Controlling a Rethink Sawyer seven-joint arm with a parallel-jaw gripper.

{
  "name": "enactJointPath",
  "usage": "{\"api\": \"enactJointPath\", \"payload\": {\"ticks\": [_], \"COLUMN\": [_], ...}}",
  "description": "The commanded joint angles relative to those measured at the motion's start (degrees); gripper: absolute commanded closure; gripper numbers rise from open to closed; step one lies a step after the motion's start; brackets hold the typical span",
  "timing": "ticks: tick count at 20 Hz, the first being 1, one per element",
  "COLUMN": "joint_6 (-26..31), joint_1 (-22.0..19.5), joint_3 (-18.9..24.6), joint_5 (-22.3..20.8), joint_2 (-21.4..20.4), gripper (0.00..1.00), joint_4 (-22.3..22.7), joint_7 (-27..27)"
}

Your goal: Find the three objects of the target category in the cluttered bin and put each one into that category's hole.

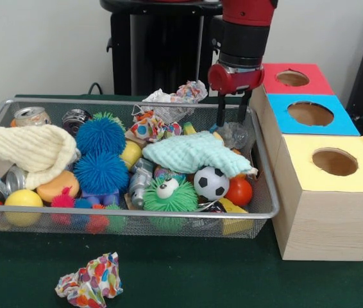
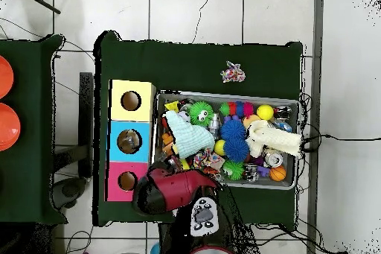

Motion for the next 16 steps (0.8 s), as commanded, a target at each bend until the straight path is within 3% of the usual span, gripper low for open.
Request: {"api": "enactJointPath", "payload": {"ticks": [1, 11, 16], "joint_6": [-5.40, -9.29, -9.23], "joint_1": [-0.27, 0.41, 1.30], "joint_3": [0.29, -1.10, -2.14], "joint_5": [2.33, 2.71, 3.38], "joint_2": [3.22, 6.95, 6.73], "gripper": [0.00, 0.00, 0.00], "joint_4": [-0.21, -1.39, -1.43], "joint_7": [13.35, 13.28, 13.13]}}
